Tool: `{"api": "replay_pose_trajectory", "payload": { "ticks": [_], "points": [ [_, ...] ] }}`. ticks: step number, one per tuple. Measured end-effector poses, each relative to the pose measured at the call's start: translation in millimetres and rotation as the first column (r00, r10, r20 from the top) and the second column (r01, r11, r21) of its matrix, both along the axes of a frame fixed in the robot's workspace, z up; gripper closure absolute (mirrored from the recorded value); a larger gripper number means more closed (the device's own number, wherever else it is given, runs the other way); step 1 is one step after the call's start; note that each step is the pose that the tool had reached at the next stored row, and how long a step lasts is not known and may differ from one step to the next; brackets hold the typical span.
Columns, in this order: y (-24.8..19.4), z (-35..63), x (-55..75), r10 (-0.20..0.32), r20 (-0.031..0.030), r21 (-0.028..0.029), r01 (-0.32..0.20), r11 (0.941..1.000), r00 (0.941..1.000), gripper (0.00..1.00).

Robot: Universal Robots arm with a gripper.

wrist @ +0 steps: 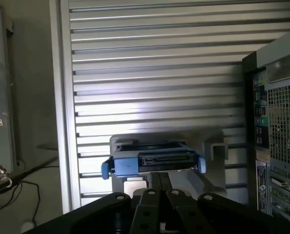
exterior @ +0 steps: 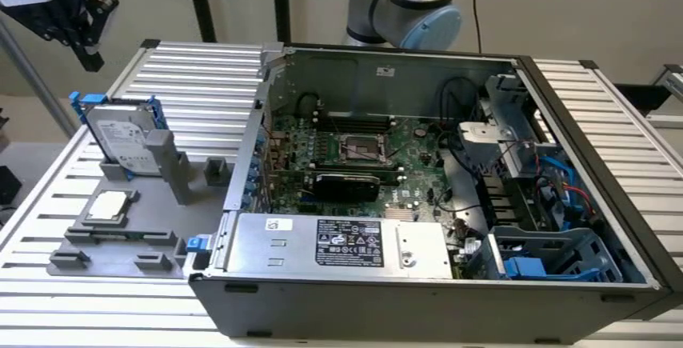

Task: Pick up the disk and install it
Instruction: 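Reach for the disk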

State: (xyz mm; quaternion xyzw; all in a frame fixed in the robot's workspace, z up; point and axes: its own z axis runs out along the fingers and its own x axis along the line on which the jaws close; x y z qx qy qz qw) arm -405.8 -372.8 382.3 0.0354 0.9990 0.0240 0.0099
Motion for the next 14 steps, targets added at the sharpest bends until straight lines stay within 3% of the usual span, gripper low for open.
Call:
{"api": "replay_pose_trajectory", "payload": {
  "ticks": [6, 14],
  "points": [
    [2.8, -6.4, -26.3, 0.001, 0.0000, 0.0000, -0.001, 1.0000, 1.0000, 1.00],
    [2.9, -7.3, -28.6, 0.002, -0.0002, 0.0000, -0.002, 1.0000, 1.0000, 1.00]
  ]
}}
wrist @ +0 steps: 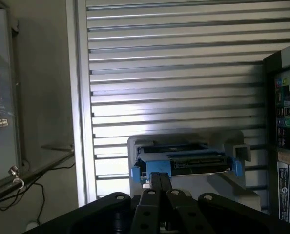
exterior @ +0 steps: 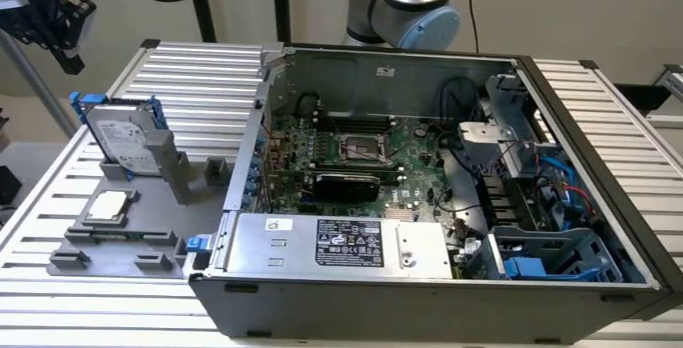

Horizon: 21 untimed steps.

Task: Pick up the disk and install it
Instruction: 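Reach for the disk, then pick up the disk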

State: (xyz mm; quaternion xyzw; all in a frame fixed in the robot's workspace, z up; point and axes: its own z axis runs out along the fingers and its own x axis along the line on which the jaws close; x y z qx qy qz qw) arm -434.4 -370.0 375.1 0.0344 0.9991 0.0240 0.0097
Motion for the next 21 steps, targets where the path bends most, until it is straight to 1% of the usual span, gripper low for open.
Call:
{"api": "replay_pose_trajectory", "payload": {
  "ticks": [9, 11, 13, 15, 17, 19, 21],
  "points": [
    [0.0, 0.0, 0.1, 0.000, 0.0000, 0.0000, 0.000, 1.0000, 1.0000, 1.00],
    [0.0, 0.0, 3.1, 0.001, -0.0007, -0.0001, -0.001, 1.0000, 1.0000, 1.00],
    [0.0, -0.1, 8.0, 0.007, -0.0029, 0.0000, -0.007, 1.0000, 1.0000, 1.00],
    [0.0, -0.3, 10.2, 0.024, -0.0034, 0.0000, -0.024, 0.9997, 0.9997, 1.00],
    [0.1, -1.1, 10.5, 0.056, -0.0032, 0.0001, -0.056, 0.9985, 0.9984, 1.00],
    [0.0, -1.7, 10.6, 0.092, -0.0036, -0.0001, -0.092, 0.9958, 0.9958, 1.00],
    [0.0, -2.5, 10.6, 0.128, -0.0034, 0.0000, -0.128, 0.9918, 0.9918, 1.00]
  ]
}}
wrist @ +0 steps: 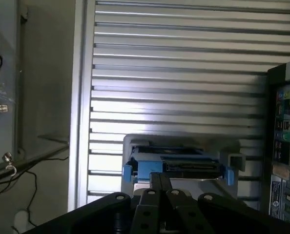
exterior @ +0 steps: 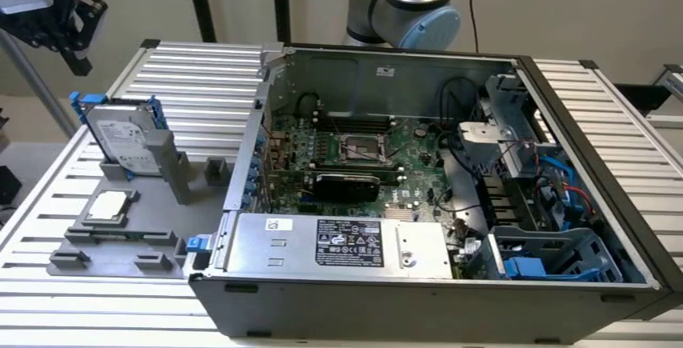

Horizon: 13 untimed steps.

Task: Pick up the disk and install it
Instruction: 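Pick up the disk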

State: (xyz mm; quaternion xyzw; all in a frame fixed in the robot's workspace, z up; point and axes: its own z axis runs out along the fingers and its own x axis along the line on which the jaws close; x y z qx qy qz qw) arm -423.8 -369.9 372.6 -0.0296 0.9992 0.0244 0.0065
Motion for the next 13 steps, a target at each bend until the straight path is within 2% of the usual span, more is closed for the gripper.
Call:
{"api": "replay_pose_trajectory", "payload": {
  "ticks": [4, 7, 11, 13],
  "points": [
    [0.0, -1.5, 0.0, 0.072, 0.0000, 0.0000, -0.072, 0.9974, 0.9974, 1.00],
    [0.0, -2.5, 0.0, 0.126, -0.0001, 0.0000, -0.126, 0.9920, 0.9920, 1.00],
    [0.0, -3.5, 0.0, 0.198, -0.0001, 0.0000, -0.198, 0.9801, 0.9801, 1.00],
    [0.0, -4.2, 0.0, 0.235, 0.0000, 0.0000, -0.235, 0.9721, 0.9721, 1.00]
  ]
}}
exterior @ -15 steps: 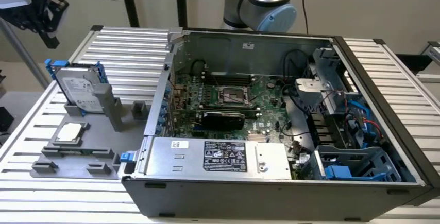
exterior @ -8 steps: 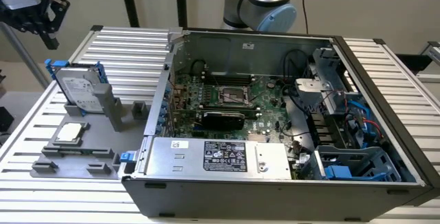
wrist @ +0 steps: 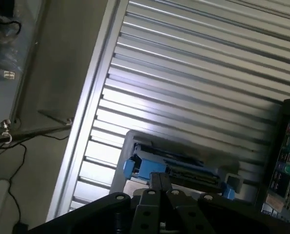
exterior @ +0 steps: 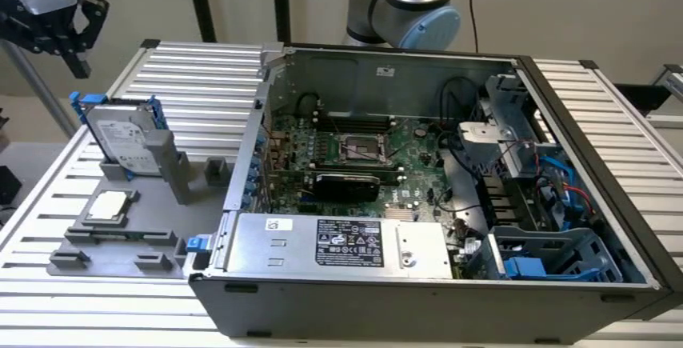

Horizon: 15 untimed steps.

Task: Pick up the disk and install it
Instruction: 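Pick up the disk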

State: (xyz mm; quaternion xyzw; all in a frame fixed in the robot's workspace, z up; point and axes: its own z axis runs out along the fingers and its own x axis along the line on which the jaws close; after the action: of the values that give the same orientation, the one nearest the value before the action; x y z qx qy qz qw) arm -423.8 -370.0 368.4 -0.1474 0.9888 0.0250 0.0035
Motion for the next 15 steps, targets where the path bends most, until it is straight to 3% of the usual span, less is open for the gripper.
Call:
{"api": "replay_pose_trajectory", "payload": {
  "ticks": [4, 8, 11, 15],
  "points": [
    [0.0, -1.1, 0.0, 0.072, 0.0000, 0.0000, -0.072, 0.9974, 0.9974, 1.00],
    [0.0, -2.2, 0.0, 0.144, 0.0000, 0.0000, -0.144, 0.9896, 0.9896, 1.00],
    [0.0, -3.1, 0.0, 0.199, -0.0001, 0.0000, -0.199, 0.9801, 0.9801, 1.00],
    [0.0, -4.3, 0.0, 0.269, -0.0001, 0.0000, -0.269, 0.9631, 0.9631, 1.00]
  ]
}}
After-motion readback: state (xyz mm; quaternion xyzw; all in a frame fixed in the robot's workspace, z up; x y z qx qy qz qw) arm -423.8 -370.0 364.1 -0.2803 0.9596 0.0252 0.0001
